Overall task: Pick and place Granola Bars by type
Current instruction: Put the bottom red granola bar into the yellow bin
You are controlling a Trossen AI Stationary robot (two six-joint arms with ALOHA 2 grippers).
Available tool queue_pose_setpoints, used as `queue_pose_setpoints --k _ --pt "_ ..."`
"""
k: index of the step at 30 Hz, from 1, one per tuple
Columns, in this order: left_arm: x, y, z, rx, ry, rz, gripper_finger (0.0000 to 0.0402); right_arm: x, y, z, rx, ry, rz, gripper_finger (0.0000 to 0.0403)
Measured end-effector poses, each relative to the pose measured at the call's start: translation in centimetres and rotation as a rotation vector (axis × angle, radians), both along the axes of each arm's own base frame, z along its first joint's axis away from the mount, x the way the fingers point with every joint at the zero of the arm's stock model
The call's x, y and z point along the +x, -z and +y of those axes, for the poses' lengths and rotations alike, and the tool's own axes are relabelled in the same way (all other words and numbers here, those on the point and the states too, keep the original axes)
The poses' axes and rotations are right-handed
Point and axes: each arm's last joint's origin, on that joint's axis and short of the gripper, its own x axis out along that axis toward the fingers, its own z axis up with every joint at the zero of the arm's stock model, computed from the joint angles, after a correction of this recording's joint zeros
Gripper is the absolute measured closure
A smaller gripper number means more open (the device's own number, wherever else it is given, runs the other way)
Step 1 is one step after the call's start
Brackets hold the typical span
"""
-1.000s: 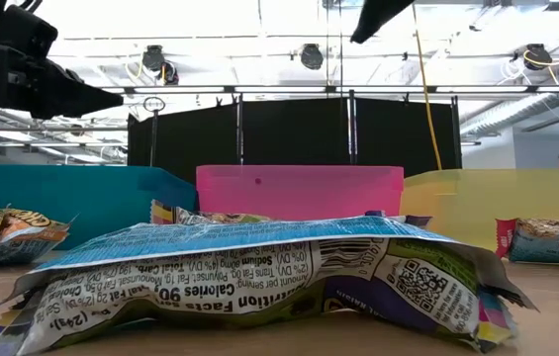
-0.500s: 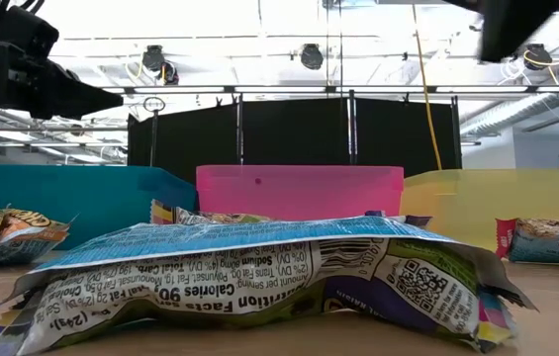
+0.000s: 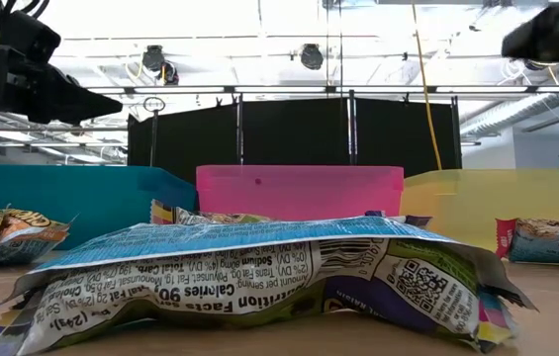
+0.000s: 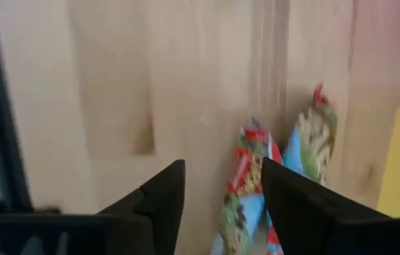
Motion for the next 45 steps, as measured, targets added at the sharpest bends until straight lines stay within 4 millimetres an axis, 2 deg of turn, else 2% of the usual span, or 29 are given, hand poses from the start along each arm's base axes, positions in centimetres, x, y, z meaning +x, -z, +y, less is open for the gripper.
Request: queue_pose_setpoints --k 6,13,21,26,29,32,37,41,45 --pt "0.0 0.0 0.0 0.019 0.001 0.004 0.0355 -1.0 2.1 -1.1 -0.015 0.071 0.1 0.0232" --pt "0.0 0.0 0.0 0.019 0.002 0.005 0.0355 -1.8 4.6 -1.0 0.079 0.084 0.114 0.0247" --pt "0.0 0.1 0.0 0.022 0.002 0.014 0.0355 -2.8 6.0 -1.5 0.053 0.089 0.139 0.0267" --pt "0.0 0.1 0.0 0.022 0.002 0.017 0.0355 -2.7 5.8 -1.4 0.072 0.065 0.123 0.0295" --pt "0.0 0.1 0.0 0.022 0.002 0.018 0.0355 -2.3 5.3 -0.9 0.162 0.044 0.093 0.0313" --pt "0.0 0.1 0.0 0.023 0.002 0.018 0.0355 -2.1 4.4 -0.5 0.211 0.001 0.086 0.0327" --pt "0.0 0.1 0.0 0.023 0.002 0.019 0.0355 -1.4 1.7 0.0 0.229 -0.019 0.019 0.0341" --pt "0.0 0.2 0.0 0.023 0.003 0.02 0.0355 -1.2 1.2 0.1 0.224 -0.025 0.018 0.0329" --pt "0.0 0.3 0.0 0.028 0.003 0.04 0.0355 -1.6 1.2 0.0 0.238 -0.01 0.087 0.0282"
